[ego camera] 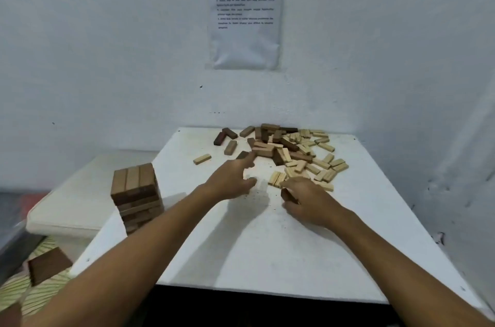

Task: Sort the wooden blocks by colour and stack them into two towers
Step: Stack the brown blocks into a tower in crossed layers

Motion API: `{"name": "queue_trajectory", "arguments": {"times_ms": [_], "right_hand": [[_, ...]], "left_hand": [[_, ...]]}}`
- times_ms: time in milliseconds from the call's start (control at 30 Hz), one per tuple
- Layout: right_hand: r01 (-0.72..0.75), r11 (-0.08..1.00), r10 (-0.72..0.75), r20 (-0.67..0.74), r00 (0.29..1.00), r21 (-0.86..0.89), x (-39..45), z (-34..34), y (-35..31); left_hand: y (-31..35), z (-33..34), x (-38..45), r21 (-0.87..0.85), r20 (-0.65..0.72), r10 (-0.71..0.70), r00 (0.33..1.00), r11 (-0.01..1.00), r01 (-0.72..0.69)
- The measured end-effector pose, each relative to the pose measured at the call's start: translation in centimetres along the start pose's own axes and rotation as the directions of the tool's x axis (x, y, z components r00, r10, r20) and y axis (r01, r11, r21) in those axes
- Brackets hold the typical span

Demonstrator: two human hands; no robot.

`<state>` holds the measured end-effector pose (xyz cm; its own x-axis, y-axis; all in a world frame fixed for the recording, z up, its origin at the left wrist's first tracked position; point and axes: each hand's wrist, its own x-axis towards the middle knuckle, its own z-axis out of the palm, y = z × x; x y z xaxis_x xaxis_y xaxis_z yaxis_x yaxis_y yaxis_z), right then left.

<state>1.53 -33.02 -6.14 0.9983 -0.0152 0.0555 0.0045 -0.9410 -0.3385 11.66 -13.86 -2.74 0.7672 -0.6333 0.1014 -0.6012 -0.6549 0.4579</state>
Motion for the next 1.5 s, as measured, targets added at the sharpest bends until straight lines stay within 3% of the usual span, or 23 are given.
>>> {"name": "queue_trajectory", "arguments": {"times_ms": [100, 367, 633, 767, 933, 1167, 1333, 1500], "right_hand": [[0.028, 0.988, -0.039, -0.071, 0.997, -0.153, -1.6, 2.5, 0.7], [0.104, 0.936, -0.196, -0.253, 0.948, -0.336, -0.7, 4.9, 1.4], [0.217, 0.913, -0.323, -0.289, 0.901, -0.345, 0.9, 5.7, 1.5], [0.207, 0.935, -0.293, -0.303, 0.907, -0.287, 1.1, 5.9, 0.9], [0.196, 0.963, -0.249, -0.336, 0.908, -0.184, 1.5, 5.6, 0.2], [0.161, 0.984, -0.129, -0.319, 0.939, 0.076, 0.9, 5.5, -1.4], [0.104, 0.962, -0.029, -0.282, 0.959, 0.252, -1.0, 5.2, -3.3], [0.057, 0.956, 0.005, -0.209, 0.978, 0.288, -2.3, 5.5, -5.5]], "left_hand": [[-1.0, 2.7, 1.8, 0.006, -0.008, -0.063, 0.998, 0.998, 0.063], [-4.4, 5.4, 8.5, 0.294, 0.051, -0.081, 0.995, 0.954, 0.063], [-5.8, 5.8, 9.1, 0.237, -0.236, -0.018, 0.972, 0.969, 0.076], [-6.1, 5.3, 7.9, 0.117, -0.313, -0.06, 0.948, 0.988, 0.101], [-5.6, 4.5, 3.8, 0.028, -0.38, 0.017, 0.925, 1.0, -0.008], [-3.8, 5.1, -4.7, 0.029, -0.365, 0.158, 0.918, 0.987, -0.158], [-3.9, 6.6, -8.6, 0.115, -0.287, 0.162, 0.944, 0.984, -0.134], [-2.7, 6.6, -10.4, 0.164, -0.286, 0.153, 0.946, 0.98, -0.109]]}}
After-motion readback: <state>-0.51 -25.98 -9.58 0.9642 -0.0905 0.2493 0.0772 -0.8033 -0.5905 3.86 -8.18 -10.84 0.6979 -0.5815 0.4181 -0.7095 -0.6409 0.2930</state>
